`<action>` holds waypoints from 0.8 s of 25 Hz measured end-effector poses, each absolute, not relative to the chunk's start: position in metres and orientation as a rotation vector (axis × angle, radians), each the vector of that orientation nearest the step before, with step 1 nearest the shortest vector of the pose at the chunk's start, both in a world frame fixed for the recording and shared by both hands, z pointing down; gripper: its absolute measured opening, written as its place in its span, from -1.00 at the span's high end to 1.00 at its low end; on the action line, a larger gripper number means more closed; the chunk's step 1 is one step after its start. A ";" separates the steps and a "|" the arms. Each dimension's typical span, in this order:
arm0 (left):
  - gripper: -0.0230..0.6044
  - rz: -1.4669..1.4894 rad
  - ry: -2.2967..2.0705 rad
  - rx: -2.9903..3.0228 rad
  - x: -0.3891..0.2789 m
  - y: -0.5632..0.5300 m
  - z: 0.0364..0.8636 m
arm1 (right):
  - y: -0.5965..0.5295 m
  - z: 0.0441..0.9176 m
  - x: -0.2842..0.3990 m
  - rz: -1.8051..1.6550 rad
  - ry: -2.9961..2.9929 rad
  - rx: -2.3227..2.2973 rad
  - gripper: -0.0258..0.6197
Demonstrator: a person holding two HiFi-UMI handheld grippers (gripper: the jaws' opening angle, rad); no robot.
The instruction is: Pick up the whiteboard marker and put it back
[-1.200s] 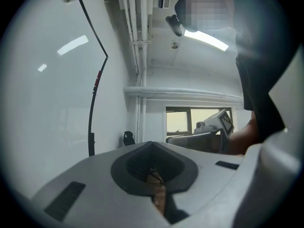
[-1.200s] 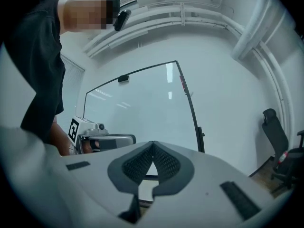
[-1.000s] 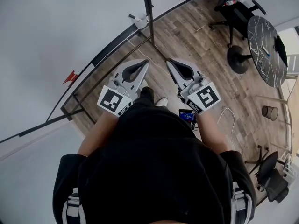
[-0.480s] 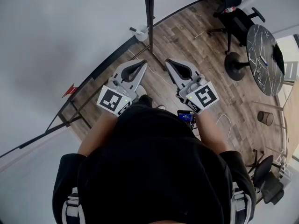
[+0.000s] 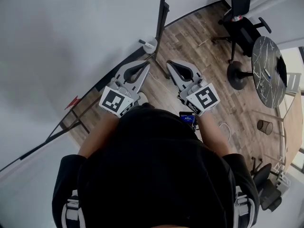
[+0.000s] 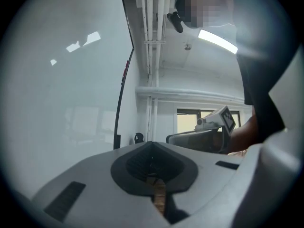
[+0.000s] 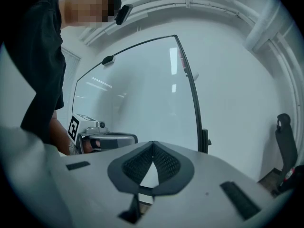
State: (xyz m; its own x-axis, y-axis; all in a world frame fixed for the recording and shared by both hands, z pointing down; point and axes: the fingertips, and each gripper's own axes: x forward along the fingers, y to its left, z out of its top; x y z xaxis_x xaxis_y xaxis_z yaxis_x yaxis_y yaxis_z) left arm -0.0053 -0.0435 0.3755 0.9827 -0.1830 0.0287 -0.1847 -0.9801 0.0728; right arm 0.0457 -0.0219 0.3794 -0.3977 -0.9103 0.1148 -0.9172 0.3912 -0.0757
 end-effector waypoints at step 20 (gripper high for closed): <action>0.92 0.079 -0.381 3.023 0.024 -0.121 0.393 | -0.120 0.405 0.066 0.220 -2.638 1.492 0.92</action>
